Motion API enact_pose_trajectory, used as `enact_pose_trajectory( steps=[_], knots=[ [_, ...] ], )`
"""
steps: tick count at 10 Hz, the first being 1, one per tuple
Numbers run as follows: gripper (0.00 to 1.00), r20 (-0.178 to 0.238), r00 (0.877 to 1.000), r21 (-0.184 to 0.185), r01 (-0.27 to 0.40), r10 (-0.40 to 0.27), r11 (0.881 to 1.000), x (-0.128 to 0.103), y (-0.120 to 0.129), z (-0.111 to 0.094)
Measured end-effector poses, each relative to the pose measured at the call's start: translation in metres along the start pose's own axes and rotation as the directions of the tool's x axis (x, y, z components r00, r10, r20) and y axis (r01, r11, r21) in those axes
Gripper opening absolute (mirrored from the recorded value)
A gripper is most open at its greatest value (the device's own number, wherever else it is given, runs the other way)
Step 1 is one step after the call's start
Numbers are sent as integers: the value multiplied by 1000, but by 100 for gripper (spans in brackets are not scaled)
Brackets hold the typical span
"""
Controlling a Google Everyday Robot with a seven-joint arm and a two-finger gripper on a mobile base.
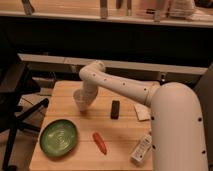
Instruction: Place the ceramic cup in the ceramic bowl
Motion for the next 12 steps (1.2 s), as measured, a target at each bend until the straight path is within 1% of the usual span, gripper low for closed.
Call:
enact_pose_trajectory(
  steps=[1, 2, 4, 5, 8, 12],
  knots=[
    [0, 2, 1000, 0, 24, -24, 1000, -9, -5, -3],
    [0, -1, 999, -10, 40, -40, 999, -13, -3, -9],
    [0, 0, 999, -11, 53, -53, 999, -18, -4, -17],
    [0, 3, 998, -12, 64, -64, 998, -24, -5, -20],
    [0, 8, 996, -23, 91, -91, 996, -41, -3, -23],
    [0, 14, 989, -27, 144, -144, 989, -73, 1, -24]
  ],
)
